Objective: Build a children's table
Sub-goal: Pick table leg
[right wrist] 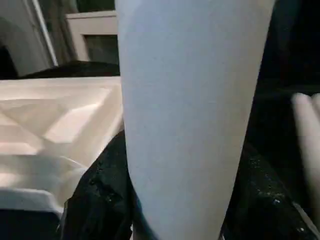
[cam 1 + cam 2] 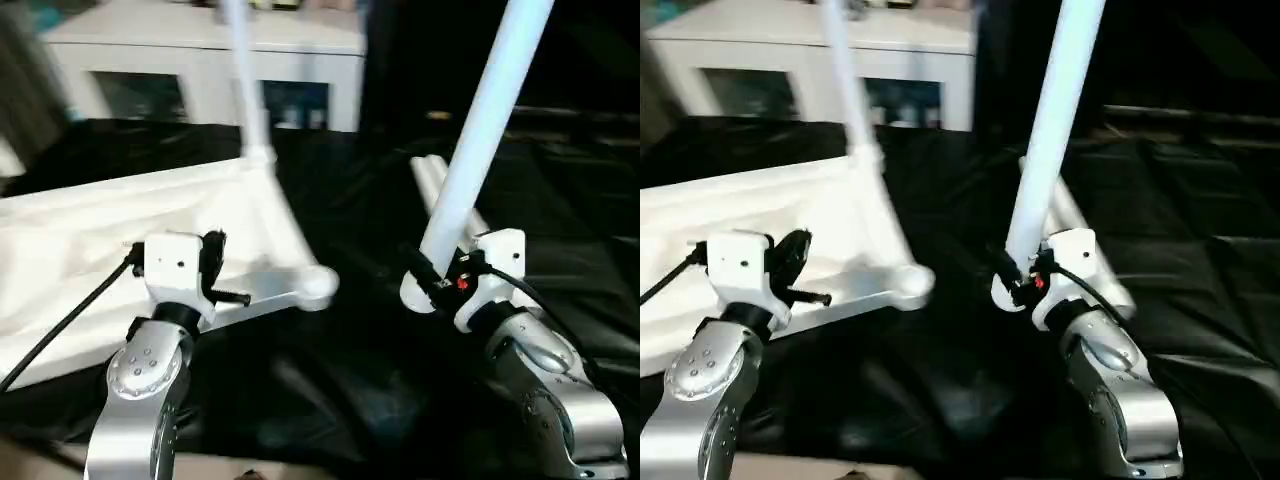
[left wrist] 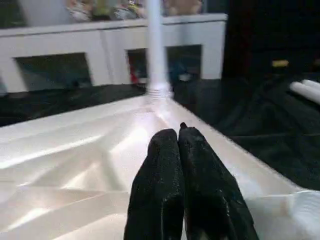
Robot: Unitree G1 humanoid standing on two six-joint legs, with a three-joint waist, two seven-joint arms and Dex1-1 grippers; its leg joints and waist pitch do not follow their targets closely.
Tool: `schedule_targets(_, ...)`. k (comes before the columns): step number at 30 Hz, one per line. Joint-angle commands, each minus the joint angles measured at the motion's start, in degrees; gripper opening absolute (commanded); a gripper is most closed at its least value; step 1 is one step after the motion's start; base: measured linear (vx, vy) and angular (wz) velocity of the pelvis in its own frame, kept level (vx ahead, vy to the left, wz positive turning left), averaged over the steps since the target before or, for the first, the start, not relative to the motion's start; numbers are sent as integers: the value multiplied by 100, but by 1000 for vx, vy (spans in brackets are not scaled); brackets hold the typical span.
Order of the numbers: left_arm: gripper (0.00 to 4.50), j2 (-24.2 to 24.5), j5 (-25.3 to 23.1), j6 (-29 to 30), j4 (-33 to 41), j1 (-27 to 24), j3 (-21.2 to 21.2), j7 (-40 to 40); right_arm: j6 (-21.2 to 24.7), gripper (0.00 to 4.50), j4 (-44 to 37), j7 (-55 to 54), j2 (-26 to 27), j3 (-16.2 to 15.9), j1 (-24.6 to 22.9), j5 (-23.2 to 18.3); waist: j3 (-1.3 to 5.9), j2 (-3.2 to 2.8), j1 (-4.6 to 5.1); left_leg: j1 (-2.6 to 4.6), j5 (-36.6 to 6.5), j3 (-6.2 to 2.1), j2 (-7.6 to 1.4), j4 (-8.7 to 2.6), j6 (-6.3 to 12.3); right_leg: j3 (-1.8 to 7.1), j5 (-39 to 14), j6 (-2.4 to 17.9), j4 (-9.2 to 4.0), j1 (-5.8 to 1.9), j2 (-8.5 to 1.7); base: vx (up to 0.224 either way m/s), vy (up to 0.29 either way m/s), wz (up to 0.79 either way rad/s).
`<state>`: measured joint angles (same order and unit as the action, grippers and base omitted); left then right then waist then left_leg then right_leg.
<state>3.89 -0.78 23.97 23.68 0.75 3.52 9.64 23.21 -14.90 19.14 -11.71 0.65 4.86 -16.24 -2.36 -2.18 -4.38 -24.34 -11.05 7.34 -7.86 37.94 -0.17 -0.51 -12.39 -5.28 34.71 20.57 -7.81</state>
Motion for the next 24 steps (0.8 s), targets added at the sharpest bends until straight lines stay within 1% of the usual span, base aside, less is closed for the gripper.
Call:
schedule_targets(1,20,54,42,76,-66,45,-12,-58,-98,189,36,-12,50,-13,125,19,176,0,25,204,-1843,-187,-309,-557,783,199,-3503,1037,-791,-61,-424,-69,228,0)
schedule_targets(2,20,59,50,55,-79,52,-31,-60,-108,189,50,-7,61,-4,136,33,187,-81,136,378,-2385,-119,-245,-751,689,-47,-3245,925,-619,44,-50,-69,228,0)
schedule_targets(3,20,74,8,14,-101,70,-58,-73,-122,189,66,-6,62,-4,149,42,264,-264,309,538,-2841,-71,-163,-1127,600,-446,-1985,699,179,167,561,-66,245,5)
schedule_targets(4,20,68,-19,-2,-122,92,-75,-90,-140,189,79,-7,59,-6,160,51,289,-232,348,506,-2590,-113,-250,-1247,773,-609,-994,386,726,202,589,-55,223,6)
schedule_targets(5,20,113,-156,-61,-140,116,-144,-130,-157,189,102,-9,54,-9,177,55,224,-231,315,465,-2421,-88,-386,-1283,849,-684,-696,334,773,257,466,-55,223,6)
schedule_targets(6,20,118,-173,-68,-142,119,-152,-134,-159,189,105,-9,54,-10,179,56,204,-145,344,422,-2531,-107,-459,-1338,723,-678,-593,385,710,178,404,-76,176,-2)
schedule_targets(7,20,201,-407,-25,-177,158,-272,-205,-195,189,133,-9,44,-15,193,67,236,-42,302,396,-3115,-154,-537,-1452,56,-538,-608,536,480,71,197,-93,140,-12)
schedule_targets(8,20,196,-431,-44,-206,175,-292,-223,-214,189,145,-11,39,-11,200,72,227,52,236,276,-3513,-153,-593,-1508,-434,-390,-900,637,390,-16,52,-93,140,-12)
schedule_targets(9,20,149,-388,-51,-234,191,-279,-238,-234,189,152,-17,31,7,205,74,263,153,148,290,-3585,-91,-473,-1179,-975,-118,-1402,880,30,59,-458,-114,137,5)
schedule_targets(10,20,117,-344,-65,-248,207,-258,-247,-244,189,160,-18,27,30,216,74,123,44,205,352,-784,-762,-216,665,-729,241,-2717,1526,-731,110,-1372,-112,167,-25)
schedule_targets(11,20,105,-328,-61,-258,222,-247,-260,-250,189,168,-17,26,52,226,74,95,-148,453,-112,-1145,-952,-295,44,-1291,-851,-3189,1169,-359,-252,-273,-112,167,-25)
schedule_targets(12,20,119,-336,-59,-279,239,-243,-280,-249,189,183,-16,29,79,240,70,235,-450,504,280,-2010,-1558,-817,-740,-1417,-802,-2431,909,388,-194,321,-38,171,-36)
schedule_targets(13,20,157,-379,-97,-287,250,-262,-290,-252,189,195,-15,27,86,248,74,67,-462,470,211,-3734,-1649,-1148,-1177,-1697,-500,-1473,580,1004,130,410,-48,117,6)
schedule_targets(14,20,142,-340,-118,-292,254,-246,-287,-256,189,202,-13,25,93,250,76,257,-517,560,277,-3649,-1572,-919,-962,-1443,-383,-991,270,1194,320,479,-48,117,6)
schedule_targets(15,20,119,-330,-87,-301,284,-208,-350,-262,189,206,-9,22,108,244,71,250,-505,621,267,-3418,-1580,-830,-971,-1113,-341,-994,327,1124,252,460,-114,50,-10)
schedule_targets(16,20,103,-322,-69,-307,300,-185,-380,-265,189,206,-8,21,114,241,67,261,-485,609,337,-3061,-1508,-581,-946,-722,-350,-832,521,901,182,474,-105,4,-25)
schedule_targets(17,20,112,-324,-60,-326,321,-182,-370,-271,189,212,-12,17,116,243,59,268,-462,595,364,-2896,-1475,-482,-965,-618,-319,-749,586,770,121,460,-105,4,-25)
schedule_targets(18,20,126,-335,-59,-342,341,-188,-354,-273,189,219,-21,12,120,245,51,244,-390,565,254,-2886,-1409,-243,-1034,-599,-193,-517,691,420,-117,327,-112,-63,-25)
schedule_targets(19,20,134,-323,-103,-355,353,-196,-329,-282,189,227,-28,7,126,246,47,287,-76,462,32,-2788,-1108,64,-841,-614,67,-832,620,-119,-278,-32,-123,-137,-31)
schedule_targets(20,20,141,-310,-130,-368,367,-205,-299,-294,189,241,-33,5,132,250,46,188,-116,400,-86,-2653,-966,75,-677,-679,184,-1732,672,-393,-282,-505,-123,-137,-31)
schedule_targets(21,20,177,-330,-147,-376,373,-242,-280,-302,189,249,-29,16,146,254,54,264,138,313,33,-1555,-687,103,-221,-490,200,-3476,345,-694,-190,-647,-130,-147,-26)
schedule_targets(22,20,200,-343,-177,-389,373,-276,-272,-312,189,255,-34,28,156,258,66,250,149,255,-29,-611,-552,44,-175,-272,183,-3850,376,-706,-217,-600,-111,-110,-25)
schedule_targets(23,20,211,-344,-182,-394,369,-298,-269,-319,189,252,-39,37,165,257,74,184,138,261,-21,-518,-500,10,-244,-281,43,-4096,459,-753,-161,-557,-111,-110,-25)
schedule_targets(24,20,211,-344,-182,-394,369,-298,-269,-319,189,252,-39,37,165,257,74,182,104,243,21,-565,-456,-36,-307,-292,-26,-4188,591,-752,-133,-477,-65,-69,-21)
